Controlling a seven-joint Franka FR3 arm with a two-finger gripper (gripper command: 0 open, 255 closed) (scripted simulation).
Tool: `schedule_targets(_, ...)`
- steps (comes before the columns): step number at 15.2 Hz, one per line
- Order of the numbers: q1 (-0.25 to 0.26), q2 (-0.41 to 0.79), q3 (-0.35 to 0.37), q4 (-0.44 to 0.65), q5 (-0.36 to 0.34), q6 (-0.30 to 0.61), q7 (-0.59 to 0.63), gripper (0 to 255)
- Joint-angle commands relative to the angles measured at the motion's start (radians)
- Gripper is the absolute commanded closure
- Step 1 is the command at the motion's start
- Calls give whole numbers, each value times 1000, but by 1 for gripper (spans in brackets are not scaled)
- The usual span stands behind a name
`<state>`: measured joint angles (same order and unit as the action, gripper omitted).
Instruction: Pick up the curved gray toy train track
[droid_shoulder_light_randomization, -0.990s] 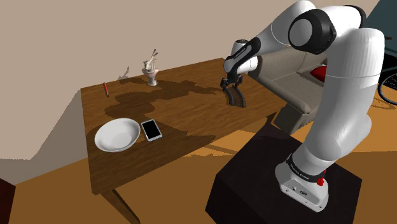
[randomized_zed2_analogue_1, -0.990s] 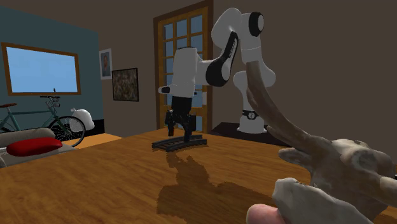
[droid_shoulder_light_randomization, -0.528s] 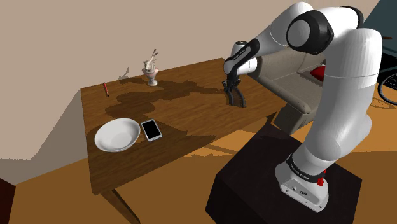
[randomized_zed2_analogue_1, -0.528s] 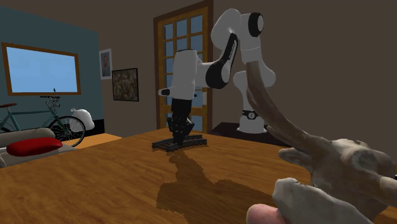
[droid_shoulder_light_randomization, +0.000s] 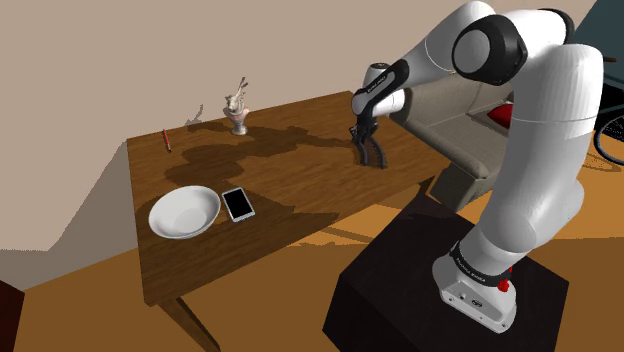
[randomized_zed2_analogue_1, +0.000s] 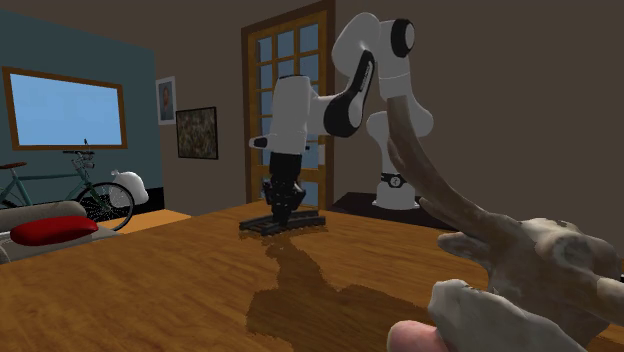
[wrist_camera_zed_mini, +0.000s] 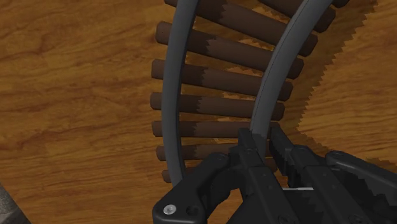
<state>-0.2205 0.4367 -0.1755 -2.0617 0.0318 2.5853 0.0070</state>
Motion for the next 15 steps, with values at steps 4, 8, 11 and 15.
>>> schedule_targets(4,4,-49,-7,3,-10,-51,3,255)
schedule_targets(8,9,-87,-13,9,-19,-95,7,255)
schedule_targets(11,11,-115,-16,15,-25,-128,9,255)
schedule_targets(15,13,-134,-18,21,-29,-153,11,255)
